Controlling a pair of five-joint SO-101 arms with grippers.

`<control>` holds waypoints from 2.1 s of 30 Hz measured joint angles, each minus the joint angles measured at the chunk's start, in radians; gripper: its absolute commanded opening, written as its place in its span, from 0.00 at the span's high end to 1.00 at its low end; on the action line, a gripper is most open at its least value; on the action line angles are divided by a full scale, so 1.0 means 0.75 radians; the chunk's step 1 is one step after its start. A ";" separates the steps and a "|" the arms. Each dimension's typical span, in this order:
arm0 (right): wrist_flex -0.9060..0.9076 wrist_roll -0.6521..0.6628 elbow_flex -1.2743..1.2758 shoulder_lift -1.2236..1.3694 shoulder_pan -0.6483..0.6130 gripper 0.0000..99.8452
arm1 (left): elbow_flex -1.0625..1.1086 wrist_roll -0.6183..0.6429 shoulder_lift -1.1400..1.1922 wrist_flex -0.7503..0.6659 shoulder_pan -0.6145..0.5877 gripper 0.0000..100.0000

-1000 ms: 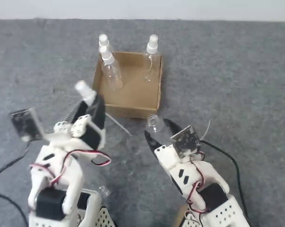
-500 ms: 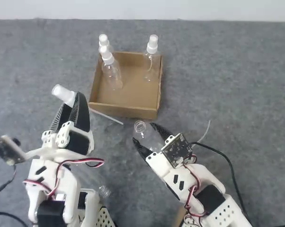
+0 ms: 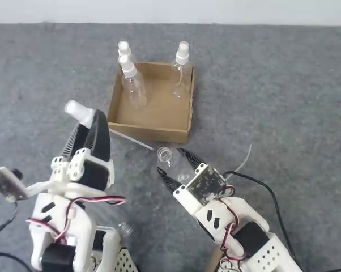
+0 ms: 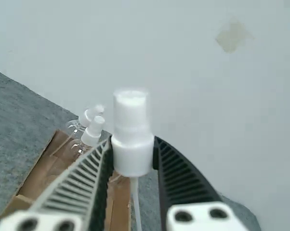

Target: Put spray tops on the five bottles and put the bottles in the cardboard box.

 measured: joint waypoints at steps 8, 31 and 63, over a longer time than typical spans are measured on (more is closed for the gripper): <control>0.000 0.053 0.000 0.000 0.000 0.99 | -0.010 -0.016 0.000 0.000 0.065 0.99; 0.000 0.055 0.000 0.000 0.000 0.99 | 0.043 -0.076 0.000 0.000 0.137 0.99; 0.000 0.057 0.000 0.000 -0.008 0.99 | 0.295 -0.207 0.000 0.000 0.550 0.99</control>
